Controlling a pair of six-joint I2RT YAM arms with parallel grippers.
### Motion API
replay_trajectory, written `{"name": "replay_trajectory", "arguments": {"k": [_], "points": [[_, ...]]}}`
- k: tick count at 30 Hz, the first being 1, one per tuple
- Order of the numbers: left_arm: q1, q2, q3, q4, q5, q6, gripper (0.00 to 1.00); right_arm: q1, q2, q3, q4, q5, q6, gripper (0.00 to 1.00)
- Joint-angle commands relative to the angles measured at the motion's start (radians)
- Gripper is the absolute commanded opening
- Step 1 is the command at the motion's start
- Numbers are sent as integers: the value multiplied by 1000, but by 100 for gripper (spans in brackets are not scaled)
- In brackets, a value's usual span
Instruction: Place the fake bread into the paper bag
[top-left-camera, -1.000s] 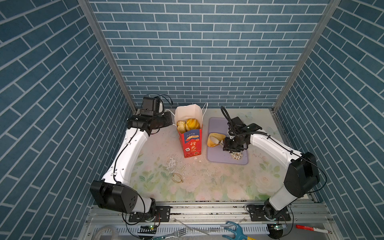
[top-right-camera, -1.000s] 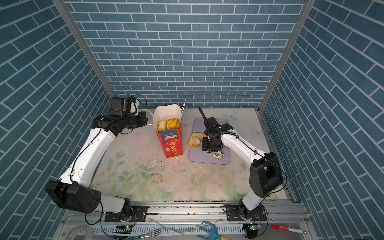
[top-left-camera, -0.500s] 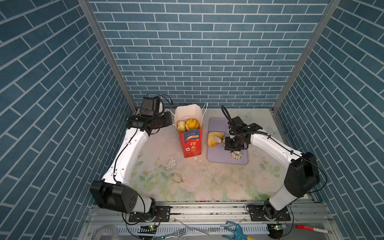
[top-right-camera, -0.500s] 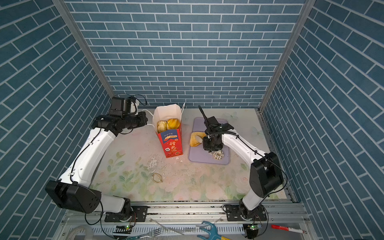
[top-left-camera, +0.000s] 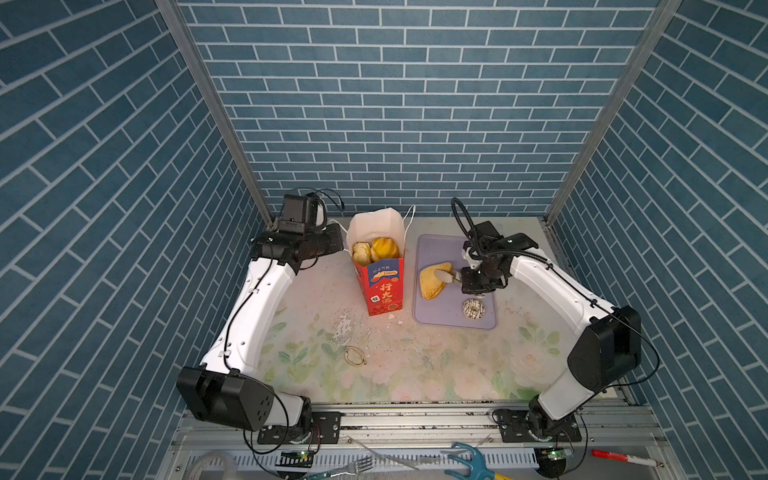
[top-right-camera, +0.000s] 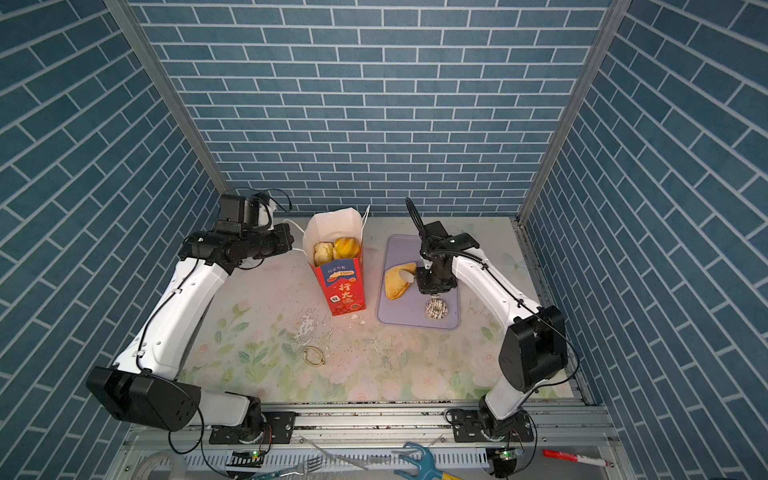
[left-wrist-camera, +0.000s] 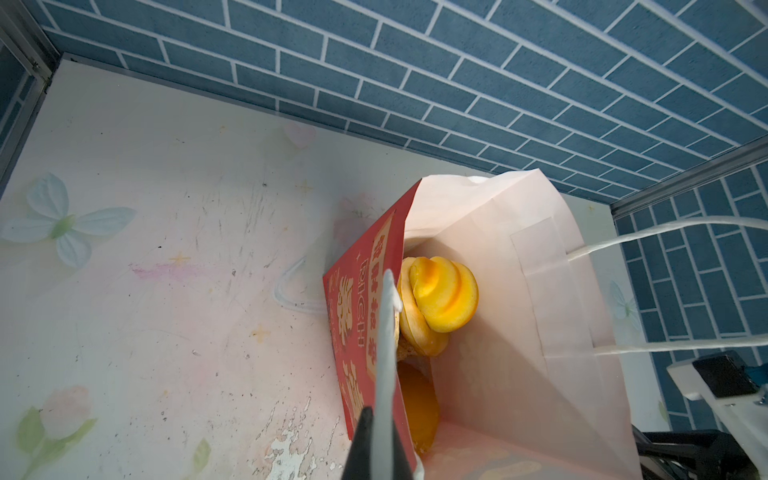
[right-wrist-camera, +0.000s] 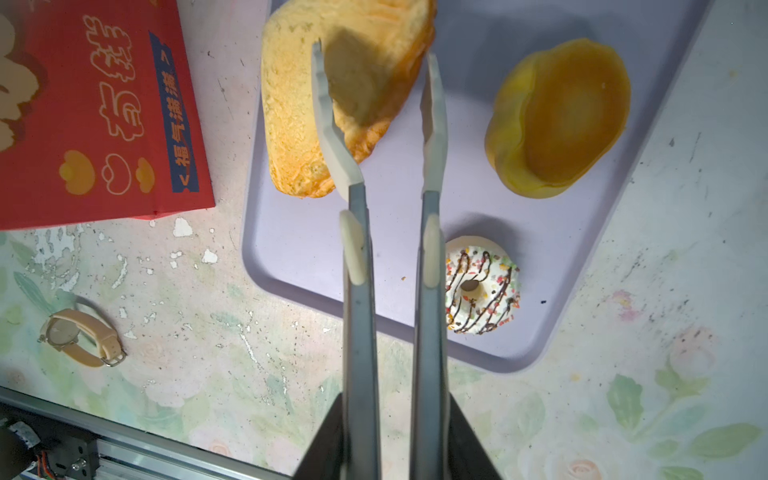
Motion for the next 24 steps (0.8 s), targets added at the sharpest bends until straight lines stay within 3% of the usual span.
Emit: {"name": "replay_trajectory", "arguments": {"k": [1,14,24], "points": [[3,-15,-5,-14,-12,12,0,0,-34,25,-21,10,32,39],[3,-3,-2,-9,-7,13,0,15,0,-45,69,-84,180,43],[5,5,3,-9,-8,16,0,21,40,-65,190,-110,201,41]]}}
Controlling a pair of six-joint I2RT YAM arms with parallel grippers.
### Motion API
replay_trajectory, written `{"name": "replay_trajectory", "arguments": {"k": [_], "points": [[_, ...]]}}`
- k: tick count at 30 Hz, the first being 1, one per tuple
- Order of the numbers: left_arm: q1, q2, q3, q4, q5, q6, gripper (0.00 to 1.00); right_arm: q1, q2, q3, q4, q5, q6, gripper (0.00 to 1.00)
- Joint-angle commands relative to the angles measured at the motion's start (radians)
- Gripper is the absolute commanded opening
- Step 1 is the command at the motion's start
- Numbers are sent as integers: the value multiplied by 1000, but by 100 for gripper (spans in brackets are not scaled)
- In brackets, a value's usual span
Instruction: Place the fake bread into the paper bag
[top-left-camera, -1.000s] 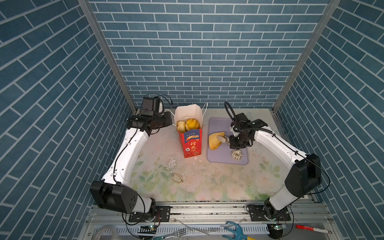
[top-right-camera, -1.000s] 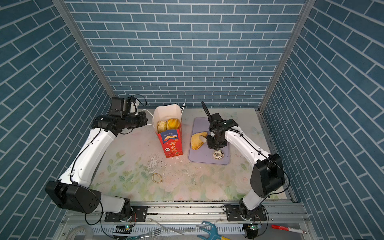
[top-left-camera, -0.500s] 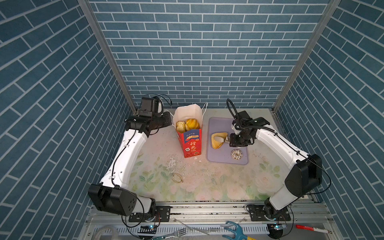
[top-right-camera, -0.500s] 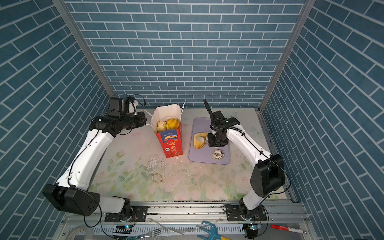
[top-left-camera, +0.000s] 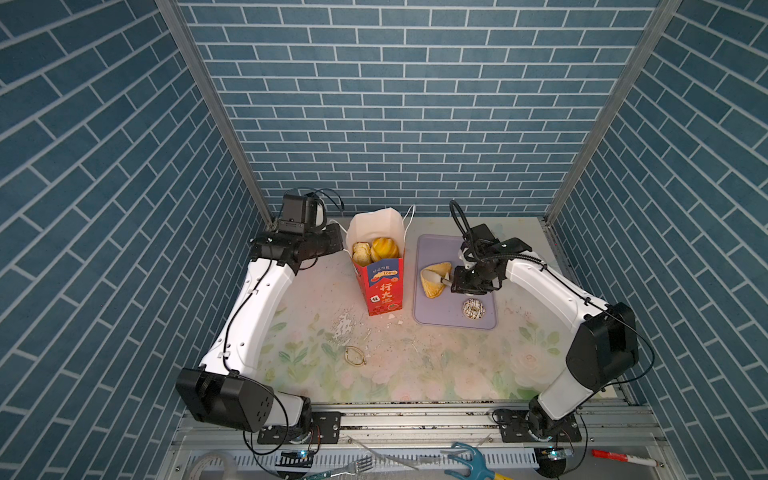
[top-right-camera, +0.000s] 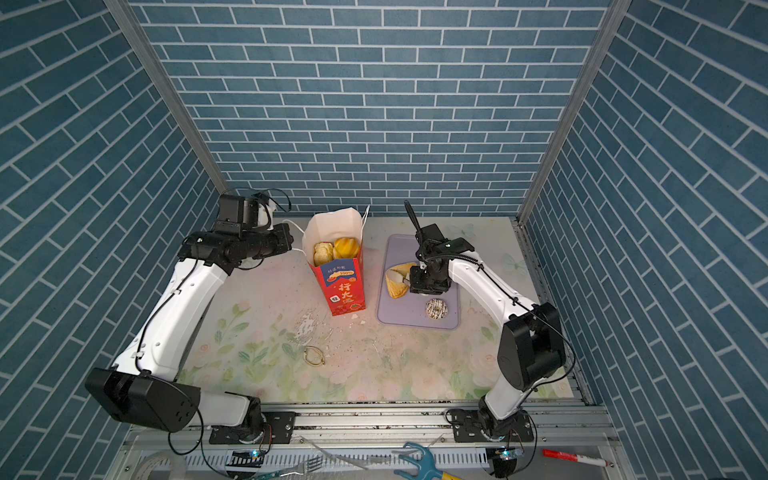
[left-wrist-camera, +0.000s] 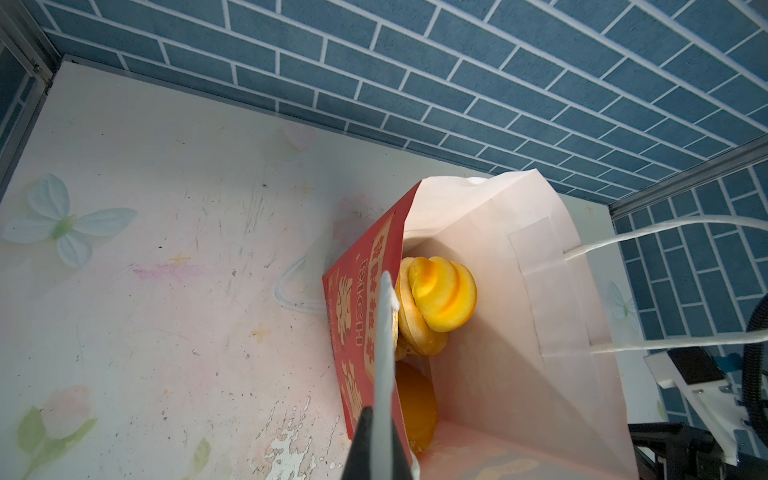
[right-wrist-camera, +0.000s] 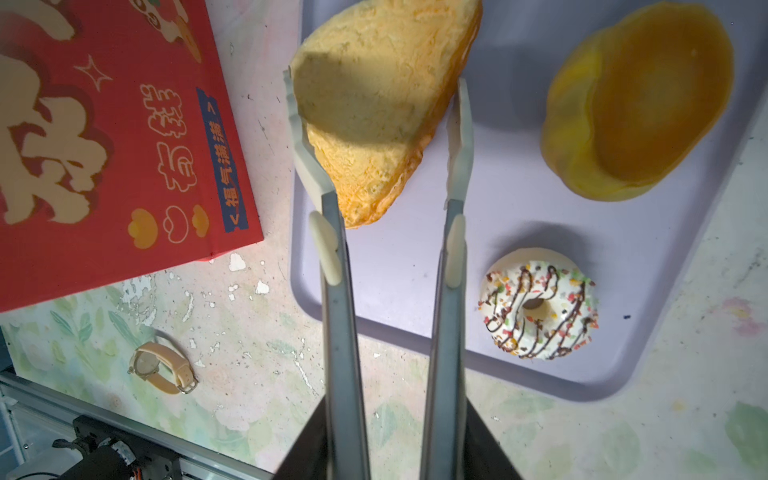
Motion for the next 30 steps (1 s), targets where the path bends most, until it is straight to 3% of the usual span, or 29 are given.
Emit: {"name": "replay_trajectory", "arguments": {"k": [1,10,19,30], "points": [[3,7,3,-12,-9,16,0,5,23,-9,52,-20,35,39],[6,5,-1,-10,-9,13,0,5,-14,-42,50,15,5,19],[6,-3,-3,-9,-1,7,0,3,-128,-31,-20,84,-52,11],[5,-20,-18,0,3,-1,0,3,-227,-65,-52,82,-65,8]]}}
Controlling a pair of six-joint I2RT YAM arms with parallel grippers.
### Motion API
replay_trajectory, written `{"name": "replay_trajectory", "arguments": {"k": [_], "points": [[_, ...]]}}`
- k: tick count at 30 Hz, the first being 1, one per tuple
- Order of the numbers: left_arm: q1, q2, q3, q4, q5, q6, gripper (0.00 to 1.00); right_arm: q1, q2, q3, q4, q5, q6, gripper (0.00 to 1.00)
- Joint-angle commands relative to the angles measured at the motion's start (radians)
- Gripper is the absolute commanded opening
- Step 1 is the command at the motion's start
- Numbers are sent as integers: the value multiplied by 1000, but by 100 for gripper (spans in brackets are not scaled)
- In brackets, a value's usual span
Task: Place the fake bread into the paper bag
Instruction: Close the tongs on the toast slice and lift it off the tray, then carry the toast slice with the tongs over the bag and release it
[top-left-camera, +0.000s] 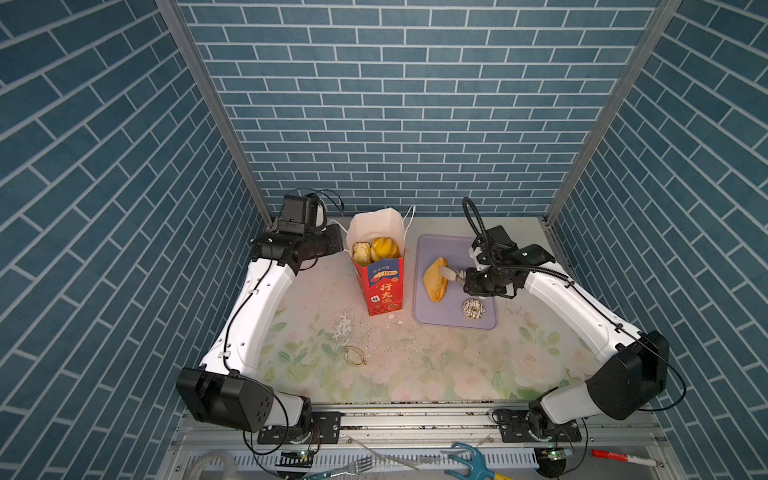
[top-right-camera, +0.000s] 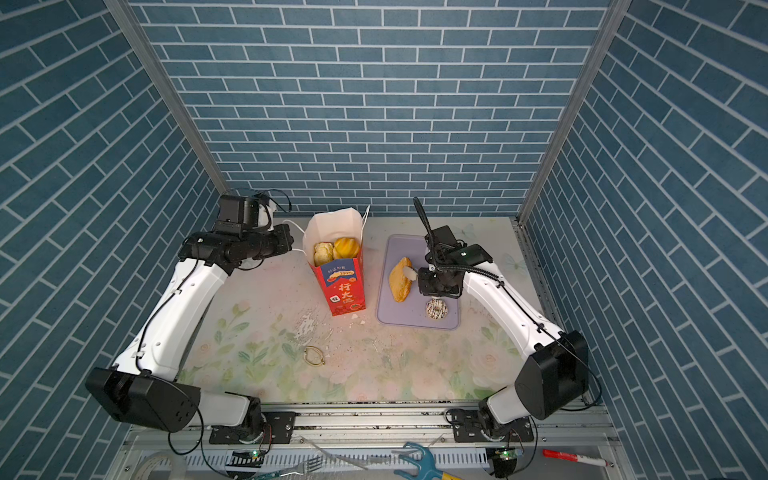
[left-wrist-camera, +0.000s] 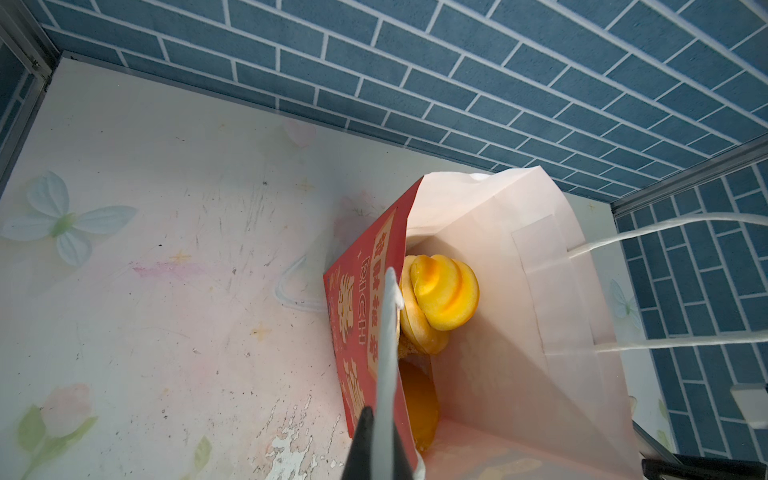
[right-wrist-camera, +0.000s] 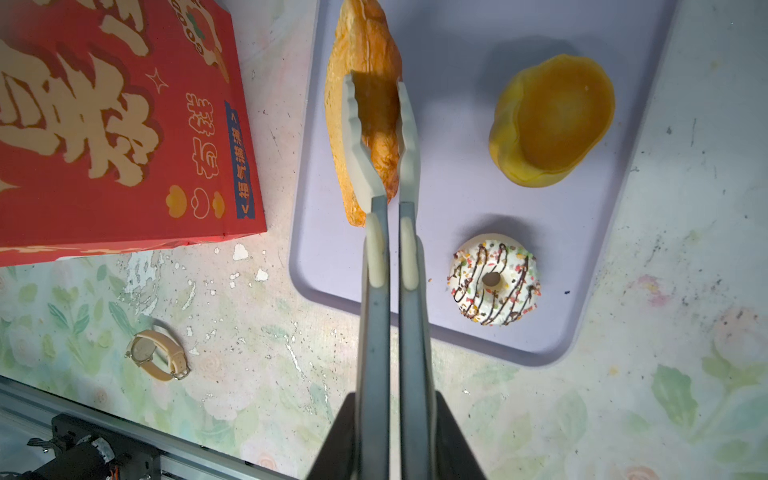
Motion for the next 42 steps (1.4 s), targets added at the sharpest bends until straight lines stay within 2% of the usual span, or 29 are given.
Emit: {"name": "replay_trajectory", "arguments": {"k": [1,28,37,42], "points": [[3,-21,-13,0,3,-2,0,3,-39,-2,-9,14,-28,8],[3,-9,-8,11,17,-11,0,4,-150,123,-113,65,-99,2],[3,-5,-5,12,21,-18,0,3,-160,305,-179,155,-151,2],[2,3,4,10,24,-19,0,6,-97,496,-216,181,-188,2]]}}
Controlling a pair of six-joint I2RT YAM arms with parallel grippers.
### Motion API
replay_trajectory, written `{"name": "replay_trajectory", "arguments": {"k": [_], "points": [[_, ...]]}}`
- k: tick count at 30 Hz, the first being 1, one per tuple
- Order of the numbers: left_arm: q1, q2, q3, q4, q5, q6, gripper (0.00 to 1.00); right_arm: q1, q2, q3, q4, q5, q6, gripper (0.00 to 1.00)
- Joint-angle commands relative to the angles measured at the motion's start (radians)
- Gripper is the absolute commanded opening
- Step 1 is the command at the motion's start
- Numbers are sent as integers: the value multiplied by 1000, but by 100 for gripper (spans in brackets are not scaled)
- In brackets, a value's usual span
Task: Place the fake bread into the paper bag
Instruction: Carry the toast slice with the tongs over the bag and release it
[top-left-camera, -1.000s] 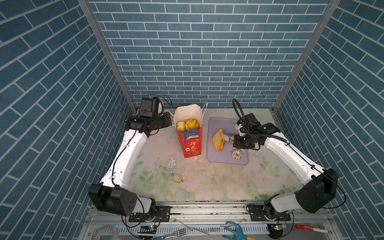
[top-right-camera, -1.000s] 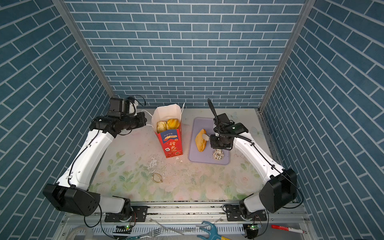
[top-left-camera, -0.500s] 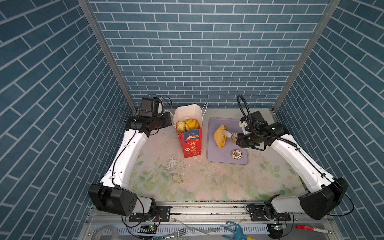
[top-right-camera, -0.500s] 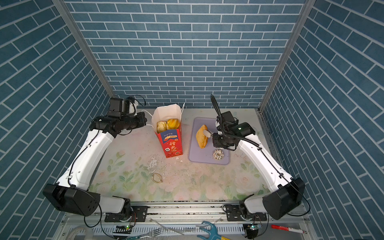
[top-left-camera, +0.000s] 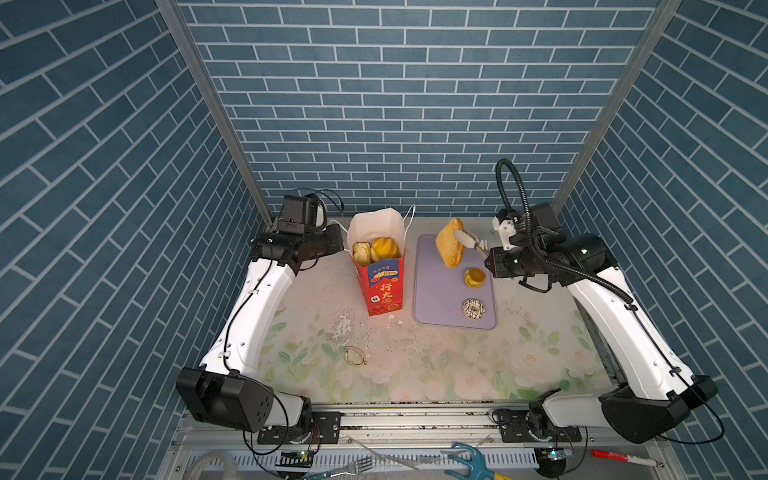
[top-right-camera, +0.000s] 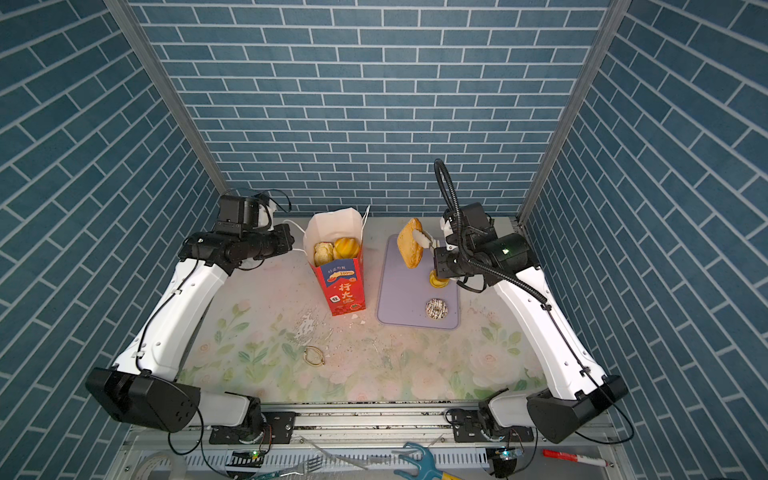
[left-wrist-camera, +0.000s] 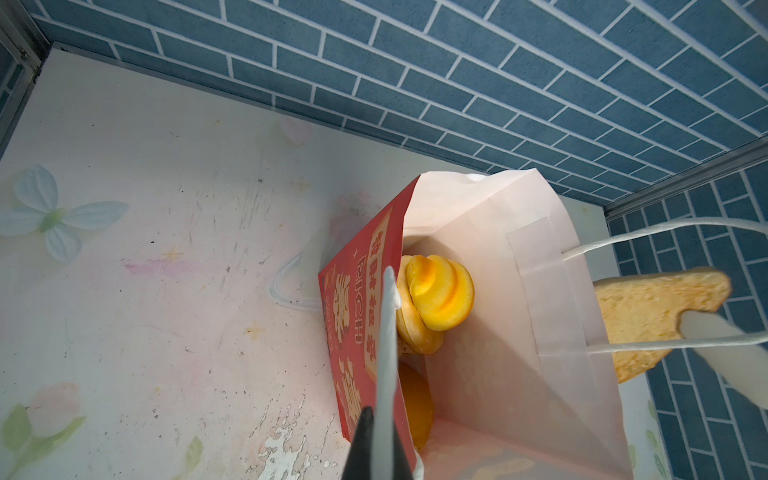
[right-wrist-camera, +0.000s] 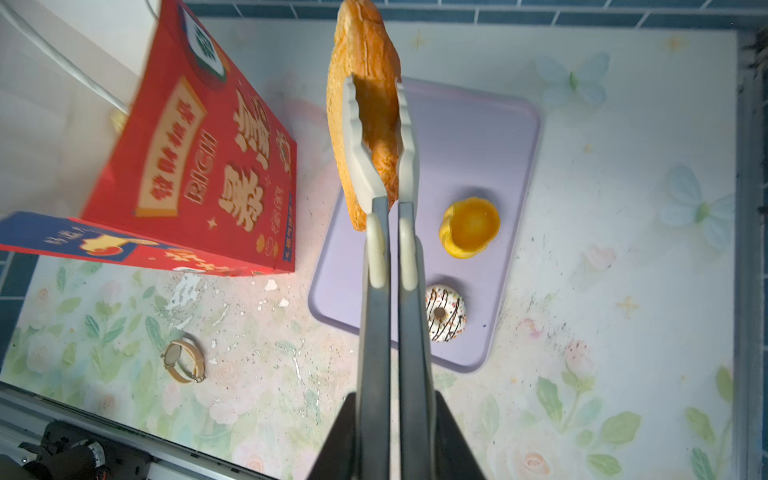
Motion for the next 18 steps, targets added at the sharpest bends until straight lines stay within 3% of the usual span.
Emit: {"name": "replay_trajectory", "arguments": {"k": [1,5,10,18], "points": [[2,4,10,5,12,-2,0,6,25,132,-1,48,-71,2],[2,12,19,0,13,-1,0,5,94,321,-11,60,-135,2],[-1,23,28,2,16,-2,0,15,187,538,7,-15,-190,2],[-7,31,33,8,17,-12,0,134,279,649,99,-100,-243,1]]}}
